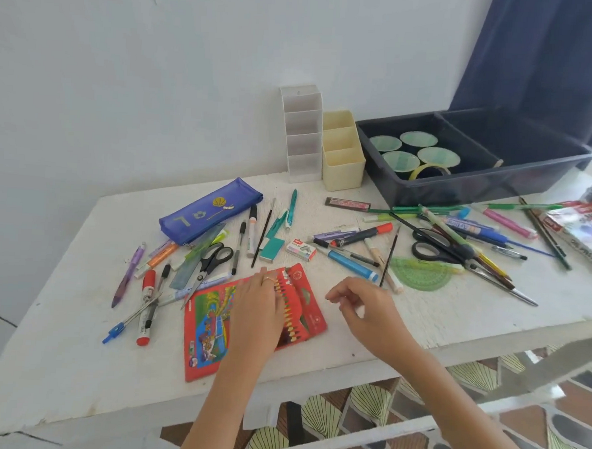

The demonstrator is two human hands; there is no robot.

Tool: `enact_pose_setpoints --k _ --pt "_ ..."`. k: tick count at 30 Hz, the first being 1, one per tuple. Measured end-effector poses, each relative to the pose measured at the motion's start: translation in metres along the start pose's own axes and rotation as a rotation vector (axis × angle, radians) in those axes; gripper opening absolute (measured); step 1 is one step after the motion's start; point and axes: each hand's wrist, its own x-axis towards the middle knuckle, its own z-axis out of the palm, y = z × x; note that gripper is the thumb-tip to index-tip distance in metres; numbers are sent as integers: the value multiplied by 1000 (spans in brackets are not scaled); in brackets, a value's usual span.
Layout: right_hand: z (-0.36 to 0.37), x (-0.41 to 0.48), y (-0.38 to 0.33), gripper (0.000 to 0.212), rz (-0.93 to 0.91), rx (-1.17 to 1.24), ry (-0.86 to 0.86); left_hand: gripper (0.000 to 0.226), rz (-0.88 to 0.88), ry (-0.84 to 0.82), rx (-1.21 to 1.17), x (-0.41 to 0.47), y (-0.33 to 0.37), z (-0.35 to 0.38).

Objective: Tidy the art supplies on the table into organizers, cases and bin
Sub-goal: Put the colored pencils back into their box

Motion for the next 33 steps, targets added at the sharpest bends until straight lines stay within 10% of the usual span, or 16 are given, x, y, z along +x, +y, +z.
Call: enact_pose_setpoints --k 14,23,33 --pt "-122 16 82 37 312 -159 219 27 140 -28 -365 70 133 48" --pt "-185 37 130 30 360 -195 447 35 388 -70 -211 114 198 84" --pt "-202 54 153 32 360 -113 332 32 674 -57 111 141 211 99"
